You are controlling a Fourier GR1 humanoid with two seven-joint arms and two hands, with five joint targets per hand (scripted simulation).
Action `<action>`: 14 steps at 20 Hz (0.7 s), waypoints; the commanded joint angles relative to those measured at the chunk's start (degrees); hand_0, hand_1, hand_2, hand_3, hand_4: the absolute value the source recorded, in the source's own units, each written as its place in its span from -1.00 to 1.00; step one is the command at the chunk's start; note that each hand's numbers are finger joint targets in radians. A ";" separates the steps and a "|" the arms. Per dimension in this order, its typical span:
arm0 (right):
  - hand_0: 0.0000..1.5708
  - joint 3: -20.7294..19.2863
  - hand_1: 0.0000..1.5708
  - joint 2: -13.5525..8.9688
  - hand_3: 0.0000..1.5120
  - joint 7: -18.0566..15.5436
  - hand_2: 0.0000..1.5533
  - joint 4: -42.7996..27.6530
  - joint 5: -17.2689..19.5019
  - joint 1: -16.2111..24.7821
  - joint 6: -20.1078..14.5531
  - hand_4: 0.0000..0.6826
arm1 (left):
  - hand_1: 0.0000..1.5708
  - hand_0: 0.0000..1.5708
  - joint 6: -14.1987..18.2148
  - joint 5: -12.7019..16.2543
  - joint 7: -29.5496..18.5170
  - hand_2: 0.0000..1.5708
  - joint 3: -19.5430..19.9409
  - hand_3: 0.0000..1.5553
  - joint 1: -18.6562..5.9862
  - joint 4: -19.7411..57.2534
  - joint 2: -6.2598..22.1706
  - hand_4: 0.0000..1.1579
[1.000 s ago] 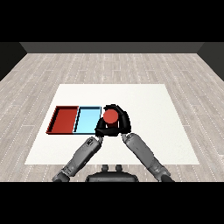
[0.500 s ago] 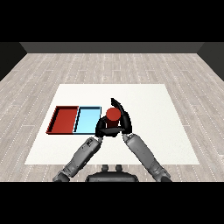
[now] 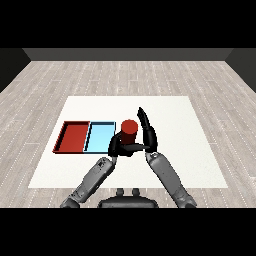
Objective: Pick the red can and put it in the red box
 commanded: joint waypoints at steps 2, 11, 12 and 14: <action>-1.00 -4.44 -1.00 0.24 -1.00 0.23 -1.00 -6.18 -3.90 3.01 2.60 -1.00 | 1.00 1.00 -1.39 -1.08 1.28 1.00 2.17 0.90 -1.49 0.41 0.66 0.97; -1.00 -13.30 -1.00 -7.82 -1.00 -3.76 -1.00 -16.38 -7.81 14.30 9.36 -1.00 | 1.00 1.00 -3.65 -2.38 2.93 1.00 7.90 0.89 0.72 -2.62 5.23 0.99; -1.00 -13.72 -1.00 -7.10 -1.00 -7.77 -1.00 -15.07 -8.08 15.62 9.99 -1.00 | 1.00 1.00 -1.77 -5.17 2.06 1.00 6.61 0.89 1.16 -1.69 4.21 0.98; -1.00 -13.59 -1.00 -8.92 -1.00 -6.93 -1.00 -19.33 -9.23 22.39 11.26 -1.00 | 1.00 1.00 -4.06 -3.05 7.48 1.00 11.43 0.87 -3.38 -3.00 8.71 0.97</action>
